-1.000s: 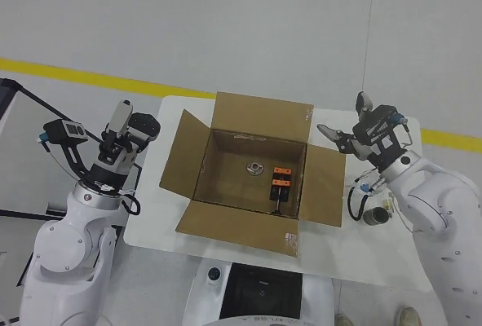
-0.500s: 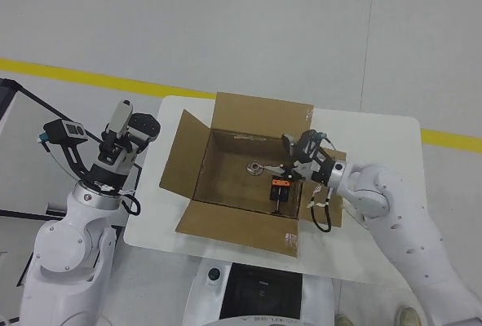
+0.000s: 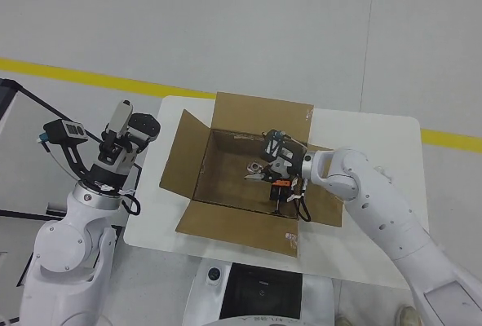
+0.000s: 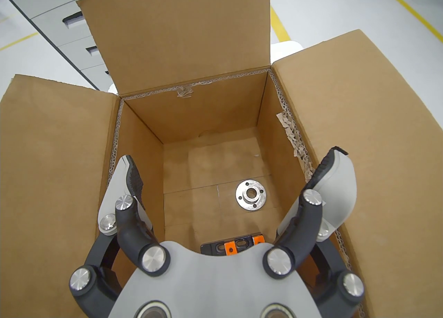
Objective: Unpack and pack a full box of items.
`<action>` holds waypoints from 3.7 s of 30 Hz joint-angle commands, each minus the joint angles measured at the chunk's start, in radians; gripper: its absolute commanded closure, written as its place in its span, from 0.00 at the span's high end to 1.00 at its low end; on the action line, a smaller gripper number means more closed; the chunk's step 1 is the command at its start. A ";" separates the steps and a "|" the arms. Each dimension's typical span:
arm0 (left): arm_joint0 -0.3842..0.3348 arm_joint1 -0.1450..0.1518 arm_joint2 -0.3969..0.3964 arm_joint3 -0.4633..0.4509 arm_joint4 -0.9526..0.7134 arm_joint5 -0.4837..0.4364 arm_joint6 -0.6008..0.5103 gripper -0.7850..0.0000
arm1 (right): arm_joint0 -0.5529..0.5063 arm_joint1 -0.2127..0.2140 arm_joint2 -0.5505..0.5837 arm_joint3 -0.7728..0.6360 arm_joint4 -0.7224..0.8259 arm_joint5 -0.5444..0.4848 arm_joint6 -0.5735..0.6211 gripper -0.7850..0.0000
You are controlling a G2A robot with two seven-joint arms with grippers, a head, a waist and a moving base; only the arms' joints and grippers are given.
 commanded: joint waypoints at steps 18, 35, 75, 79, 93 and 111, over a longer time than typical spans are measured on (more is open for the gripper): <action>0.000 0.000 0.000 0.000 0.000 0.000 0.000 1.00 | 0.196 -0.070 -0.189 0.130 0.091 -0.156 0.210 0.34; 0.000 0.000 0.000 0.000 0.000 0.000 0.000 1.00 | 0.411 -0.249 -0.433 0.524 0.064 -0.063 0.368 0.40; 0.000 0.000 0.000 0.000 0.000 0.000 0.000 1.00 | 0.492 -0.555 -0.591 1.046 -0.135 0.016 0.161 0.51; 0.000 0.000 0.000 0.000 0.000 0.000 0.000 1.00 | 0.491 -0.567 -0.604 1.060 -0.177 0.029 0.148 0.50; 0.000 0.000 0.000 0.000 0.000 0.000 0.000 1.00 | 0.487 -0.599 -0.578 1.125 -0.147 -0.080 0.037 0.52; 0.000 0.000 0.000 0.000 0.000 0.000 0.000 1.00 | 0.505 -0.604 -0.552 1.131 -0.151 -0.070 0.055 0.49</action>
